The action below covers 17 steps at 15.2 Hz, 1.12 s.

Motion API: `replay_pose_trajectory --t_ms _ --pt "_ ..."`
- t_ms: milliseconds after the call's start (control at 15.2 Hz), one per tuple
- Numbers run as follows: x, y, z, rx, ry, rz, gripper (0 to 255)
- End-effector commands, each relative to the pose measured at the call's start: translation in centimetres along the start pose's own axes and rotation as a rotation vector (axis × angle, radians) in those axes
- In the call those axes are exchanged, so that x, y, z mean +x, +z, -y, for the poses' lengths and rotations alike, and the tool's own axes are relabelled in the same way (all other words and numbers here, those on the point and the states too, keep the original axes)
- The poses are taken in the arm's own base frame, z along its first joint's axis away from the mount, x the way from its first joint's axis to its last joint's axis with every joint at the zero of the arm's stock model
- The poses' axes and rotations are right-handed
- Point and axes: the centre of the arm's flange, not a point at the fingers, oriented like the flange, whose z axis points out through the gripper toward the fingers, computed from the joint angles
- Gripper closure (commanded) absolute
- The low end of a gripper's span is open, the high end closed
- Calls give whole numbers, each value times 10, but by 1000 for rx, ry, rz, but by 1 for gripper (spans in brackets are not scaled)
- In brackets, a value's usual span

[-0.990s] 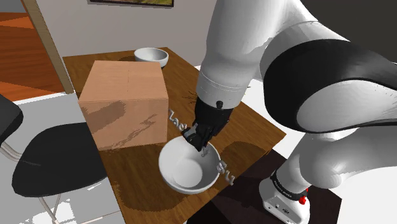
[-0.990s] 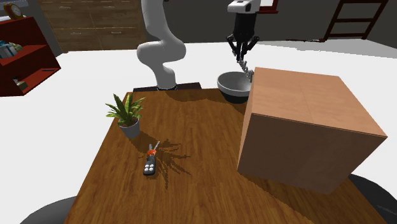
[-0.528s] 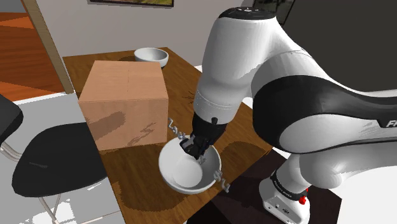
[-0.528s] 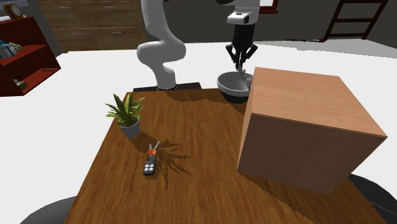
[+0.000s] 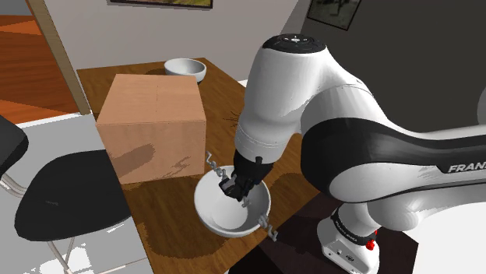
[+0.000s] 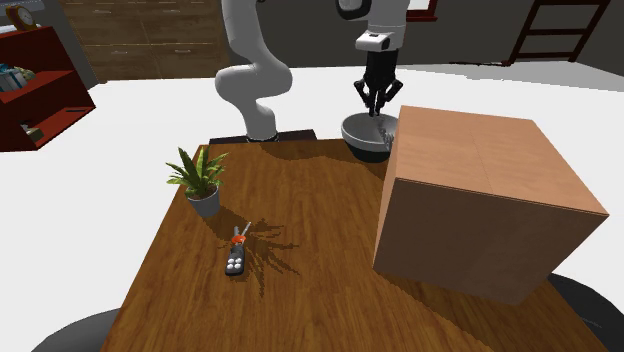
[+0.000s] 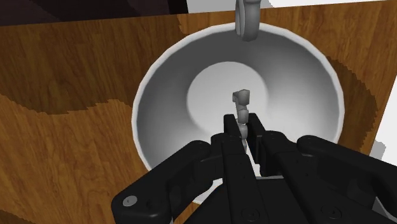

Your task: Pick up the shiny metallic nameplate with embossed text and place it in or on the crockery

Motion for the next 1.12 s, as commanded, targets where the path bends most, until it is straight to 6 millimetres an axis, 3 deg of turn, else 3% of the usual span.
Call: replay_pose_trajectory --t_ms 0,132,198,528,792,1056 --pt "0 0 0 0 0 0 255" --pt "0 0 0 0 0 0 255" --pt "0 0 0 0 0 0 0" --pt "0 0 0 0 0 0 0" --pt "0 -50 0 0 0 0 0" --pt "0 -50 0 0 0 0 0"
